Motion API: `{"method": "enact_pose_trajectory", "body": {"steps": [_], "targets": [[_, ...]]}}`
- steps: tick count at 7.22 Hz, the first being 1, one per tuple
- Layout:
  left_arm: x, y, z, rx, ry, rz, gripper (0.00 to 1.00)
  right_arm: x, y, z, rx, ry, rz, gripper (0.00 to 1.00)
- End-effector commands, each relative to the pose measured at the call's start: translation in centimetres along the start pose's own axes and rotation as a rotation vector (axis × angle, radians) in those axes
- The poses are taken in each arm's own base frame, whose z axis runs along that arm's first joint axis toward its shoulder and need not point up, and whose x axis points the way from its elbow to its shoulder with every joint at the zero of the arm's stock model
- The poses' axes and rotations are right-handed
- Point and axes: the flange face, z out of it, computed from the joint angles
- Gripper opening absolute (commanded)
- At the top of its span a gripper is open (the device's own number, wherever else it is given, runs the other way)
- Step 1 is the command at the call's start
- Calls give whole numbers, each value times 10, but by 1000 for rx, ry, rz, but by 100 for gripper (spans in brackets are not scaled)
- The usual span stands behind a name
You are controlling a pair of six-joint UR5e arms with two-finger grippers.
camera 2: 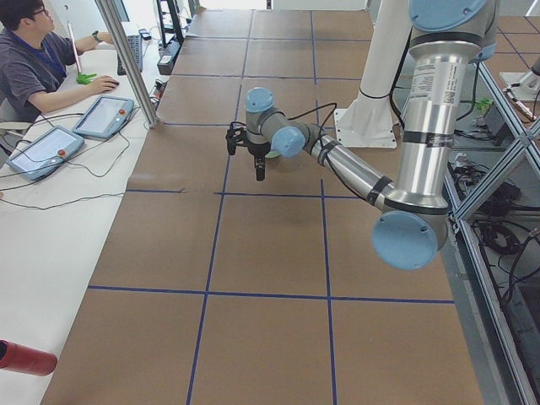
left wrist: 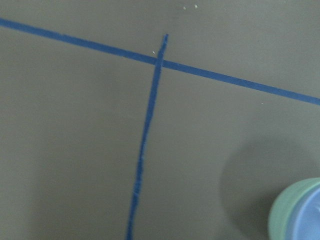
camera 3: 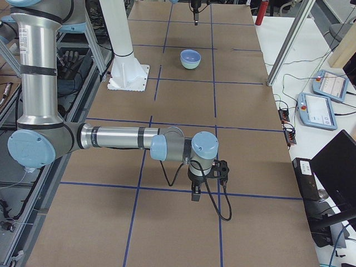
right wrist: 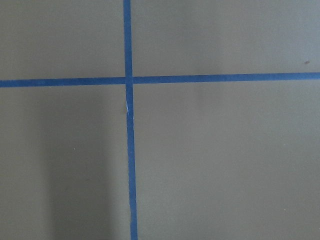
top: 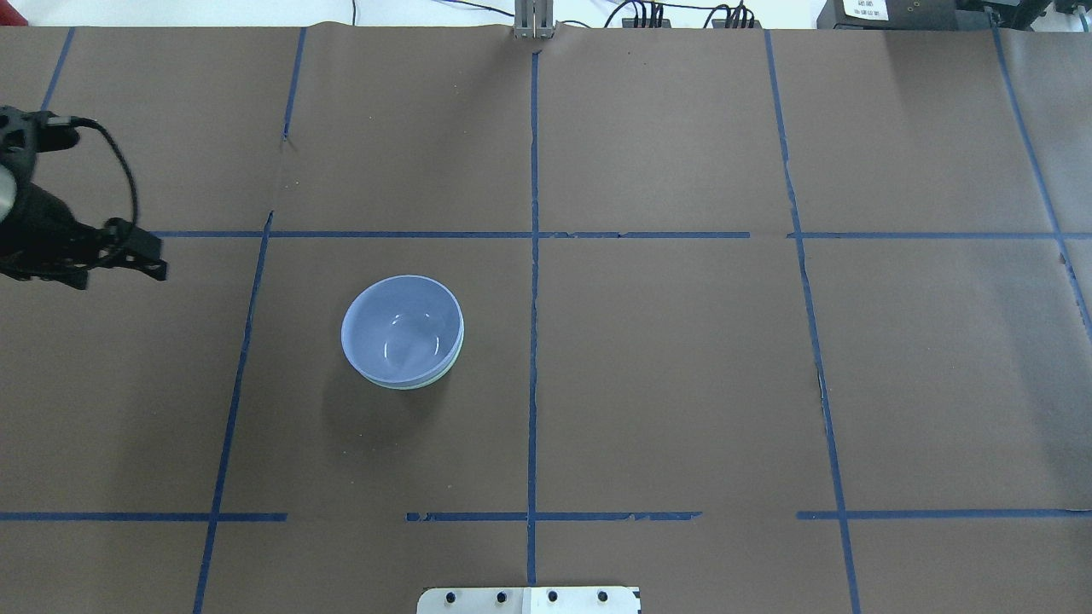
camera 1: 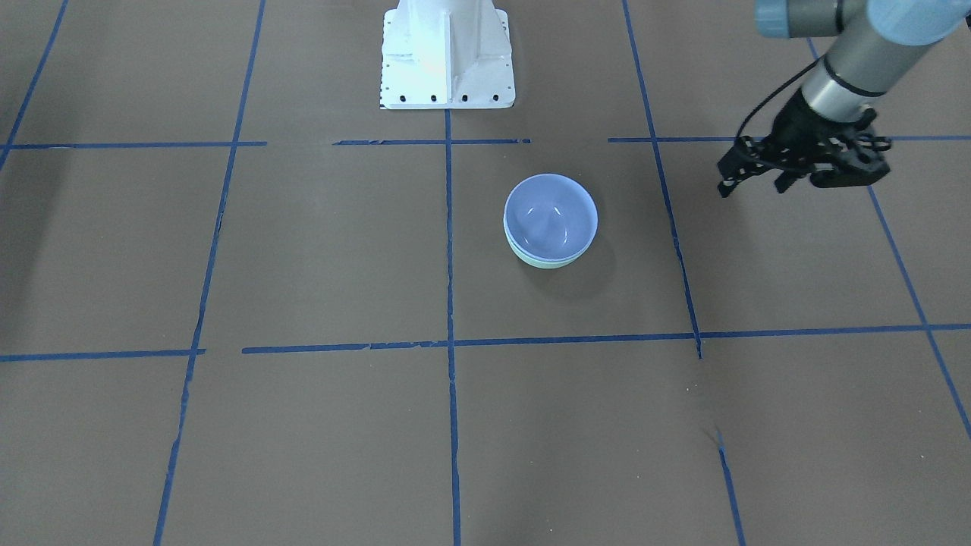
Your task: Stack blue bowl on green bowl
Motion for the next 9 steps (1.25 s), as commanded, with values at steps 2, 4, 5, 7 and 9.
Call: {"method": "enact_pose_trajectory", "body": {"steps": [2, 4, 5, 7, 9], "targets": [[-229, 17, -30, -16, -137, 300, 100, 0, 0, 1, -1, 0, -1, 100], [-325, 22, -55, -7, -163, 214, 100, 0, 0, 0, 0, 0, 0, 100], [-344, 27, -67, 0, -160, 155, 100, -1, -1, 0, 0, 0, 0, 100], [-349, 30, -64, -21, -158, 131, 100, 0, 0, 1, -1, 0, 1, 100], [-341, 30, -62, -17, -68, 127, 100, 0, 0, 1, -1, 0, -1, 100]]}}
